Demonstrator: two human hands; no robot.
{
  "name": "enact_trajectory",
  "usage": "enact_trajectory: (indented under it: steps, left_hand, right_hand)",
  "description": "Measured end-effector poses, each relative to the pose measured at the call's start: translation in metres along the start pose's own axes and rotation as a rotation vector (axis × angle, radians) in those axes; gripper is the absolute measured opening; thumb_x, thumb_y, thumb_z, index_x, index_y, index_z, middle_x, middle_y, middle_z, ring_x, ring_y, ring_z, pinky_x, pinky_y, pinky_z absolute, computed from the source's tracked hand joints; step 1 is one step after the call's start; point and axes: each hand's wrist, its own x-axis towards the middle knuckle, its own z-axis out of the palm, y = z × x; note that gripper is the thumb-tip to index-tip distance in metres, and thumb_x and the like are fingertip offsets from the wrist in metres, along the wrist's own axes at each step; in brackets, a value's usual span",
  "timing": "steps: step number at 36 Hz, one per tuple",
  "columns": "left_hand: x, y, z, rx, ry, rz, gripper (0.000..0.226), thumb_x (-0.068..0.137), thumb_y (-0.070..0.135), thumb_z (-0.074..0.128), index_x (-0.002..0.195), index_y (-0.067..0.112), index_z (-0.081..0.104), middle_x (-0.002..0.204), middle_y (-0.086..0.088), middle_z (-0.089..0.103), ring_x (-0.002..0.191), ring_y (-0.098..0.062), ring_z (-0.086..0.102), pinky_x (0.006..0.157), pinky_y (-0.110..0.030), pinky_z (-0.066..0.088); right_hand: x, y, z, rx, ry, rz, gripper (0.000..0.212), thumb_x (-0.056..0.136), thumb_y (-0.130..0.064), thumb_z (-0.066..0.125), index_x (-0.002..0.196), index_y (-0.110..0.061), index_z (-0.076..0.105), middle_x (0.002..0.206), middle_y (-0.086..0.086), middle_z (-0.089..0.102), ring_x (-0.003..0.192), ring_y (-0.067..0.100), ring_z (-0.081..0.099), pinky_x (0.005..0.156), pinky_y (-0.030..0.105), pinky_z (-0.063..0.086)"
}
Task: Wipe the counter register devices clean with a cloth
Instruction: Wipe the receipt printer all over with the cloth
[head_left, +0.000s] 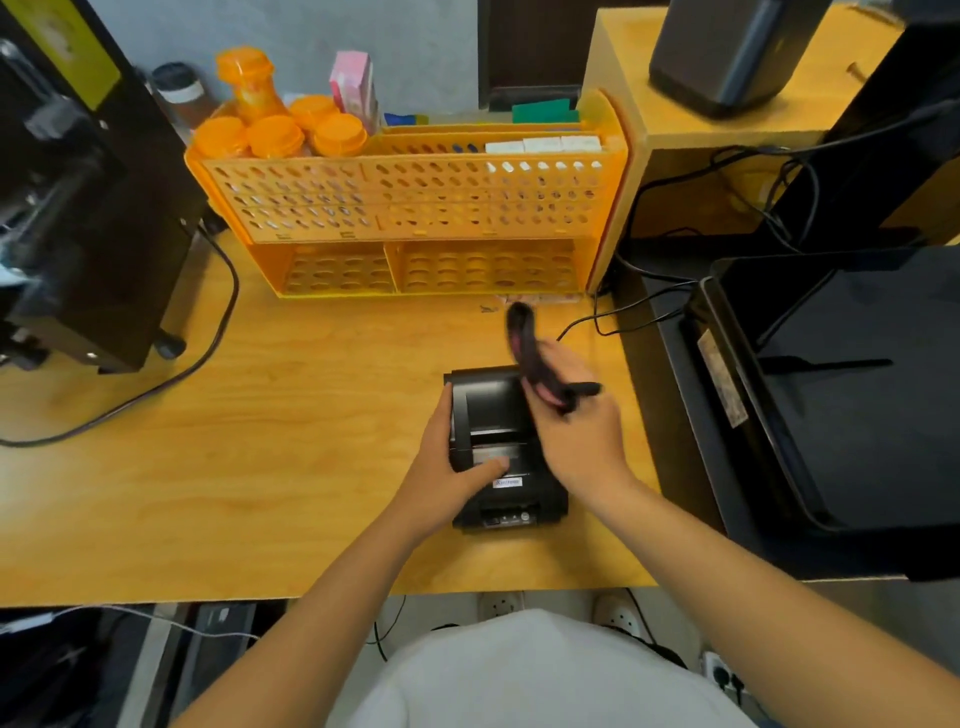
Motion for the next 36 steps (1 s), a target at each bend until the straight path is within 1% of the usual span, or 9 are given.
enact_trajectory:
  steps: [2, 5, 9, 13, 18, 22, 26, 31, 36]
  left_hand:
    - [0.001, -0.003, 0.001, -0.024, -0.029, 0.062, 0.102, 0.083, 0.035, 0.086, 0.155, 0.057, 0.018, 0.155, 0.019, 0.046, 0.141, -0.01, 0.049, 0.112, -0.042, 0.048]
    - [0.003, -0.008, -0.001, -0.107, -0.064, 0.032, 0.116, 0.073, 0.041, 0.088, 0.141, 0.075, 0.002, 0.146, 0.04, 0.042, 0.127, 0.017, 0.051, 0.102, -0.019, 0.051]
    - [0.005, -0.012, 0.0, -0.145, -0.087, 0.102, 0.1, 0.082, 0.016, 0.085, 0.137, 0.077, 0.028, 0.135, 0.035, 0.057, 0.127, 0.002, 0.059, 0.093, -0.017, 0.053]
    - [0.006, -0.015, 0.002, -0.198, -0.06, 0.116, 0.096, 0.088, 0.008, 0.08, 0.148, 0.06, 0.025, 0.141, 0.027, 0.055, 0.133, -0.006, 0.056, 0.096, -0.025, 0.055]
    - [0.009, -0.019, 0.006, -0.161, -0.036, 0.097, 0.101, 0.085, 0.025, 0.083, 0.155, 0.058, 0.018, 0.145, 0.028, 0.052, 0.136, -0.005, 0.053, 0.108, -0.043, 0.05]
    - [0.01, -0.023, 0.005, -0.14, -0.026, 0.052, 0.108, 0.081, 0.03, 0.088, 0.158, 0.053, 0.015, 0.151, 0.022, 0.05, 0.14, -0.008, 0.051, 0.112, -0.055, 0.046]
    - [0.01, -0.025, 0.004, -0.146, -0.022, 0.024, 0.113, 0.078, 0.043, 0.09, 0.16, 0.051, 0.013, 0.157, 0.015, 0.045, 0.145, -0.013, 0.046, 0.115, -0.055, 0.043]
    - [0.01, -0.026, 0.005, -0.132, -0.006, 0.031, 0.11, 0.075, 0.056, 0.086, 0.161, 0.044, 0.019, 0.151, 0.019, 0.051, 0.141, -0.008, 0.048, 0.115, -0.048, 0.043]
    - [0.009, -0.029, 0.004, -0.102, 0.008, 0.039, 0.101, 0.08, 0.048, 0.087, 0.154, 0.06, 0.019, 0.146, 0.027, 0.052, 0.136, -0.001, 0.051, 0.105, -0.034, 0.046]
  right_hand:
    - [0.003, 0.008, 0.011, -0.311, -0.19, -0.062, 0.053, 0.098, -0.018, 0.064, 0.149, -0.024, 0.051, 0.156, -0.004, 0.045, 0.15, 0.015, 0.03, 0.126, 0.044, 0.022]
    - [0.0, 0.021, 0.02, -0.779, -0.352, -0.204, 0.078, 0.093, -0.033, 0.067, 0.16, -0.03, 0.028, 0.171, 0.0, 0.017, 0.158, 0.018, 0.002, 0.125, 0.04, -0.004]
    - [0.008, 0.019, 0.007, -0.809, -0.405, -0.247, 0.089, 0.083, -0.058, 0.068, 0.159, -0.034, 0.029, 0.169, -0.001, 0.022, 0.156, 0.018, 0.009, 0.12, 0.04, 0.008]
    - [0.02, 0.0, -0.005, -0.822, -0.552, -0.193, 0.108, 0.066, -0.096, 0.038, 0.156, -0.038, 0.03, 0.16, -0.004, 0.031, 0.146, 0.018, 0.017, 0.119, 0.046, 0.01]
    - [0.041, -0.008, 0.007, -0.589, -0.37, -0.217, 0.079, 0.086, -0.081, 0.027, 0.139, -0.031, 0.058, 0.136, -0.004, 0.058, 0.131, 0.016, 0.041, 0.113, 0.046, 0.023]
    - [0.046, 0.014, 0.039, -1.02, -0.394, -0.201, 0.071, 0.099, -0.069, 0.017, 0.153, -0.028, 0.039, 0.15, 0.0, 0.051, 0.142, 0.023, 0.038, 0.121, 0.053, 0.017]
    - [0.055, 0.014, 0.059, -1.152, -0.253, -0.185, 0.069, 0.101, -0.065, 0.013, 0.129, -0.025, 0.062, 0.119, 0.003, 0.071, 0.115, 0.03, 0.062, 0.105, 0.053, 0.036]
    - [0.094, 0.008, 0.067, -1.069, -0.423, 0.017, 0.072, 0.097, -0.067, 0.016, 0.085, -0.02, 0.07, 0.08, 0.003, 0.067, 0.078, 0.031, 0.063, 0.071, 0.04, 0.043]
    - [0.128, 0.007, 0.063, -0.814, -0.569, 0.109, 0.052, 0.096, -0.06, 0.045, 0.078, -0.019, 0.072, 0.081, 0.003, 0.067, 0.08, 0.026, 0.062, 0.066, 0.035, 0.045]
